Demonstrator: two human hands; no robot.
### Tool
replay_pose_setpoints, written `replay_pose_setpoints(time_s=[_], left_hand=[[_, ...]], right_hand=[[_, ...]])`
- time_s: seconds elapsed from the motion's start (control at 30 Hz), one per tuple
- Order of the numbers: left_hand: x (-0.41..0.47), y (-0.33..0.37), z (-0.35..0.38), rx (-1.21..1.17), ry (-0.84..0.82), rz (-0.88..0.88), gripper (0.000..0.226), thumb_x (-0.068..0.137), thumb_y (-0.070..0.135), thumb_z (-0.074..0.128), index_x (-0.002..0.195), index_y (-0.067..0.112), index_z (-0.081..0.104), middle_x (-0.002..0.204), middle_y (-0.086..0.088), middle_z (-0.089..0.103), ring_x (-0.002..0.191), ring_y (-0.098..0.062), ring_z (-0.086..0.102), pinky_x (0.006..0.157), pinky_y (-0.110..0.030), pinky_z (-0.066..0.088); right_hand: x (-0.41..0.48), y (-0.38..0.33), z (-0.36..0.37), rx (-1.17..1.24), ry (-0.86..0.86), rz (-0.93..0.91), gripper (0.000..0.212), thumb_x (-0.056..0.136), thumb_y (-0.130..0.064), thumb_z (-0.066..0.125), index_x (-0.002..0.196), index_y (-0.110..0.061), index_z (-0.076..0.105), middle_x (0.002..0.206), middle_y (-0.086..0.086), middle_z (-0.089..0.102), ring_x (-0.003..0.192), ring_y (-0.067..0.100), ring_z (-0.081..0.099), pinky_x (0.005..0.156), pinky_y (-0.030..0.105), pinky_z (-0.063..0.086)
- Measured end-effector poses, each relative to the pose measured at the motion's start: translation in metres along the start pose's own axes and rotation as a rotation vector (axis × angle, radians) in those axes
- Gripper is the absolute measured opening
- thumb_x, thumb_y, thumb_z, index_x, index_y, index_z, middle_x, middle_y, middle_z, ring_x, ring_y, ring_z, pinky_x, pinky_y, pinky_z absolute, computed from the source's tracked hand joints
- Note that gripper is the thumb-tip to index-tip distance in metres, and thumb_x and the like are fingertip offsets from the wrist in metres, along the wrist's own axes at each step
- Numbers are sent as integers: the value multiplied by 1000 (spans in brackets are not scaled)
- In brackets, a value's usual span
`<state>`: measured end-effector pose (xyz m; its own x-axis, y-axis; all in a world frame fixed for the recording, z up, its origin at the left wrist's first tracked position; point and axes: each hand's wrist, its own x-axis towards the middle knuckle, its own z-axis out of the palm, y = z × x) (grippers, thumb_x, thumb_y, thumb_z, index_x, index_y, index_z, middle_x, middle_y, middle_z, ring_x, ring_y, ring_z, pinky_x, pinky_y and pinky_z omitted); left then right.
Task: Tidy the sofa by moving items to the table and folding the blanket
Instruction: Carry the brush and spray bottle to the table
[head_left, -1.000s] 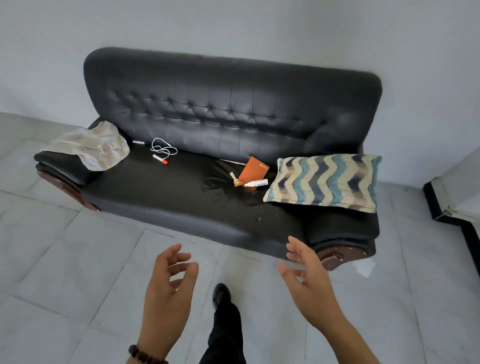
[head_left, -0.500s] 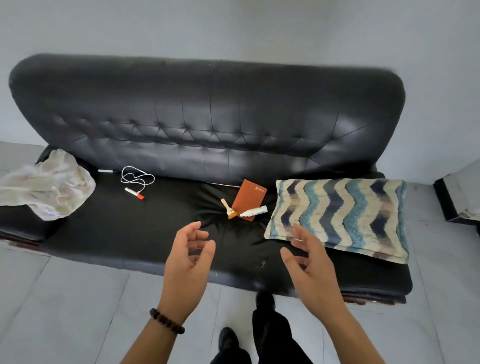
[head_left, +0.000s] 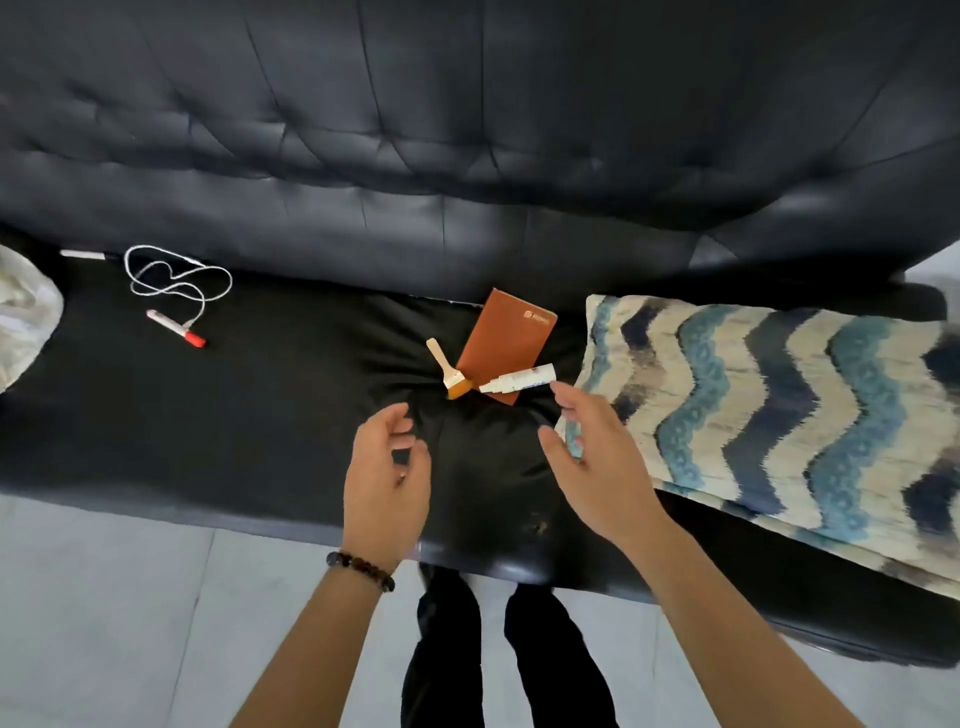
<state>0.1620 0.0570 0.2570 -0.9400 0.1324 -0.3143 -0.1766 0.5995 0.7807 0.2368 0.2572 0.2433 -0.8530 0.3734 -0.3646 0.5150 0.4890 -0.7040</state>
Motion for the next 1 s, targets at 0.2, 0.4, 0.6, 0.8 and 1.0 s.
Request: replay_pose_setpoints(time_s=[0.2, 0.4, 0.6, 0.8, 1.0], left_hand=[[145, -132, 96, 214, 8, 112, 40, 93, 4, 52, 132, 11, 49, 130, -6, 48, 110, -15, 54, 88, -32, 49], [247, -247, 168, 714, -122, 480, 57, 76, -8, 48, 132, 5, 52, 146, -22, 39, 137, -42, 34, 103, -56, 42], [281, -302, 199, 907, -287, 547, 45, 84, -1, 56, 128, 9, 55, 153, -14, 36, 148, -34, 17, 115, -54, 18], [244, -272, 155, 825, -187, 545, 19, 94, 23, 52, 103, 14, 65, 93, -6, 68, 95, -30, 66, 104, -55, 36], [137, -126, 58, 247, -125, 134, 22, 103, 32, 41, 87, 18, 47, 59, 4, 45, 51, -17, 45, 50, -36, 39]], right_hand=[[121, 90, 118, -137, 47, -39, 42, 100, -25, 53, 141, -23, 46, 139, -2, 48, 127, 14, 45, 104, 33, 44], [197, 178, 221, -469, 129, -68, 62, 90, -9, 57, 148, -14, 38, 152, 12, 39, 147, 32, 25, 119, 54, 21], [221, 223, 256, -807, 154, -22, 58, 80, -13, 75, 133, -14, 53, 125, 15, 53, 126, 37, 47, 114, 64, 19], [191, 184, 217, -563, 79, 39, 44, 96, -33, 61, 135, -16, 49, 116, 14, 49, 97, 33, 58, 90, 48, 47], [96, 70, 120, -267, 102, 117, 50, 99, -47, 47, 142, -22, 40, 121, 5, 44, 93, 27, 56, 70, 33, 44]])
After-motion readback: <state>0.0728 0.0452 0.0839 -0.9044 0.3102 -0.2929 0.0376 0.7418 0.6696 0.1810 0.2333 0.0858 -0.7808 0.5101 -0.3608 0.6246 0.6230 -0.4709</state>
